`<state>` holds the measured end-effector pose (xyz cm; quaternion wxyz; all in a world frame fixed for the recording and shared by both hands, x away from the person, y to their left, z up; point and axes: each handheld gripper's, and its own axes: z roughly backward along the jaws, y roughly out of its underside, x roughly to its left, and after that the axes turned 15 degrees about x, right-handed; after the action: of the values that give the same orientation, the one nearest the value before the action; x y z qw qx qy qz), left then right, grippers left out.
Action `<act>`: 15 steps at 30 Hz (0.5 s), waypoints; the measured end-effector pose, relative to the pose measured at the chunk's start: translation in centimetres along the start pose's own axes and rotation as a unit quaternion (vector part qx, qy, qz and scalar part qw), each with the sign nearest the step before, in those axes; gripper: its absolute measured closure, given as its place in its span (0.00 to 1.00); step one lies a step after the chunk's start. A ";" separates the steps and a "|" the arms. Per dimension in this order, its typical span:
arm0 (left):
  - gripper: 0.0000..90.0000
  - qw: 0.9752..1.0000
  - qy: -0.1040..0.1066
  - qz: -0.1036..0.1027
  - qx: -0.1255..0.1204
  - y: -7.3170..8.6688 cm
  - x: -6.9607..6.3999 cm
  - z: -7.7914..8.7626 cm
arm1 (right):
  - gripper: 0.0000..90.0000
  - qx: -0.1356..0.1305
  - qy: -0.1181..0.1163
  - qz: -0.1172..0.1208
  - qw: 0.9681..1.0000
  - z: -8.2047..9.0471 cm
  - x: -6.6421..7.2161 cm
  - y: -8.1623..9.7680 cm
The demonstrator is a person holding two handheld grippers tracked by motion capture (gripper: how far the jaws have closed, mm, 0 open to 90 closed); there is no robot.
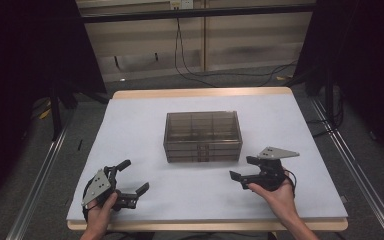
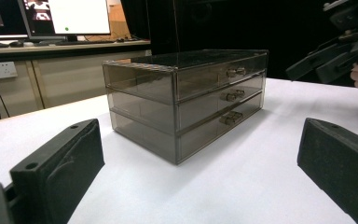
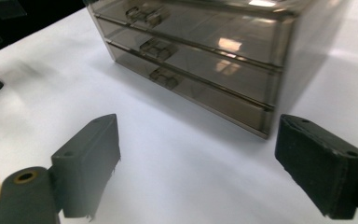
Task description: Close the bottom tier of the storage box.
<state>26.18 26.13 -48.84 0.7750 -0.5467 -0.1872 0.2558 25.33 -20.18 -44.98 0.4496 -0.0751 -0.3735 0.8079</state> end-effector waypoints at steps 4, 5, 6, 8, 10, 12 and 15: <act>0.00 1.000 0.001 0.001 -0.002 0.0 0.1 0.0 | 0.13 -0.011 0.015 -0.008 1.000 1.6 -0.6 1.0; 0.00 1.000 0.003 0.007 -0.005 0.0 0.0 -0.1 | 0.12 -0.012 0.022 -0.009 1.000 1.9 -0.8 1.3; 0.00 1.000 0.001 0.006 -0.007 0.0 0.0 0.0 | 0.12 -0.013 0.027 -0.013 0.999 2.3 -1.0 1.6; 0.00 1.000 0.000 0.007 -0.008 0.0 0.0 0.0 | 0.13 -0.014 0.031 -0.018 0.999 2.8 -1.2 2.2; 0.00 1.000 -0.001 0.006 -0.009 0.0 0.0 0.0 | 0.13 -0.017 0.037 -0.021 0.999 3.3 -1.4 2.7; 0.00 1.000 0.001 0.001 -0.005 0.0 0.1 0.1 | 0.13 -0.025 0.039 -0.024 0.999 3.9 -1.6 3.4; 0.00 1.000 0.001 -0.002 -0.005 0.0 0.2 0.1 | 0.15 -0.034 0.058 -0.040 0.997 4.7 -2.1 4.5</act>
<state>26.27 26.28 -48.84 0.7730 -0.5503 -0.1885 0.2532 21.42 -25.78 -45.07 0.4999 -0.1224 -0.3767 0.7702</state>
